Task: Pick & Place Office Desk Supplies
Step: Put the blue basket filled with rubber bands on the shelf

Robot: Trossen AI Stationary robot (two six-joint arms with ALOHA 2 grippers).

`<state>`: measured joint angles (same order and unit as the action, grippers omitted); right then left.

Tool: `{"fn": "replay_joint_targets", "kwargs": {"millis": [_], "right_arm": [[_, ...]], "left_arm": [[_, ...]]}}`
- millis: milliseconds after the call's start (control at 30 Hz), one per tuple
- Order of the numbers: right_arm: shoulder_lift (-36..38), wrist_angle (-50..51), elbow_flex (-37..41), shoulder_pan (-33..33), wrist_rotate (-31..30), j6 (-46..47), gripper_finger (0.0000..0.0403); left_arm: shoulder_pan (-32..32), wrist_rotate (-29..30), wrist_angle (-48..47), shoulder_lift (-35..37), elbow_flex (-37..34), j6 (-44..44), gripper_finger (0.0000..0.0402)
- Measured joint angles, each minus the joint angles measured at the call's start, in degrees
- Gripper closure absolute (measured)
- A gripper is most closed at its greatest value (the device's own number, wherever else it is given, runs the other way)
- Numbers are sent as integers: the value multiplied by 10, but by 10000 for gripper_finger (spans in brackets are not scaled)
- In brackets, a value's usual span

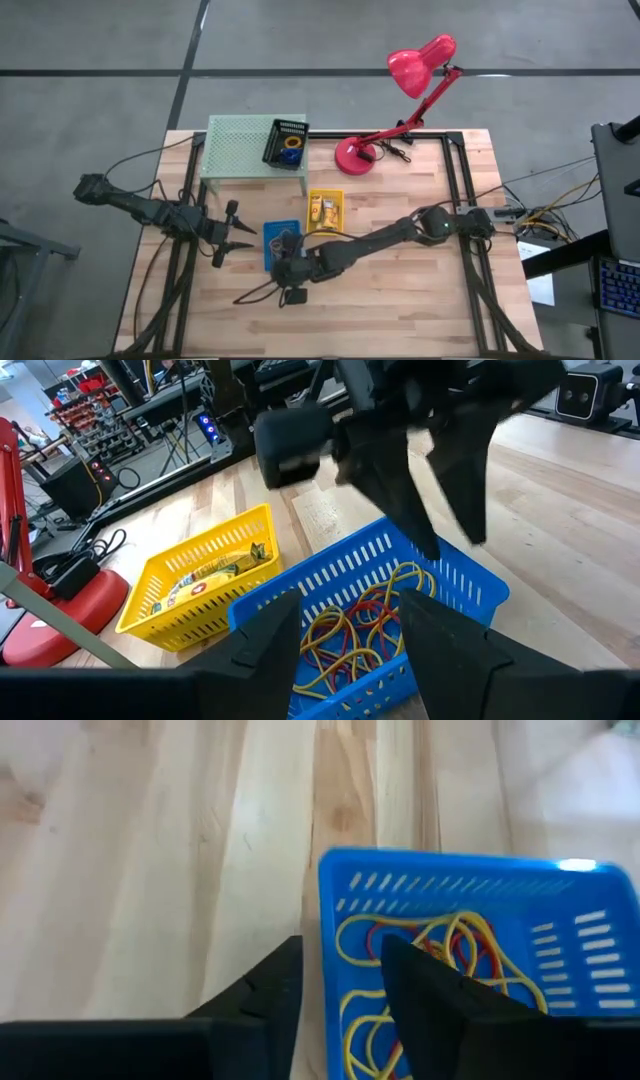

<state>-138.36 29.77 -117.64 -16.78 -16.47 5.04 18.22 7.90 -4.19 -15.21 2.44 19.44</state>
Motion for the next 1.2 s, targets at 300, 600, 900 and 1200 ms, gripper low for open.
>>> {"fn": "replay_joint_targets", "kwargs": {"millis": [300,600,900,1200], "right_arm": [[42,-13,-22,-25,-27,-104,244],[152,-119,66,-27,131,-186,243],[359,-360,402,-32,74,-183,243],[613,-487,711,-44,75,-195,245]], "left_arm": [[0,0,0,0,0,0,229],[0,0,0,-2,0,0,229],[0,0,0,-8,0,0,229],[0,0,0,-8,0,0,229]]}}
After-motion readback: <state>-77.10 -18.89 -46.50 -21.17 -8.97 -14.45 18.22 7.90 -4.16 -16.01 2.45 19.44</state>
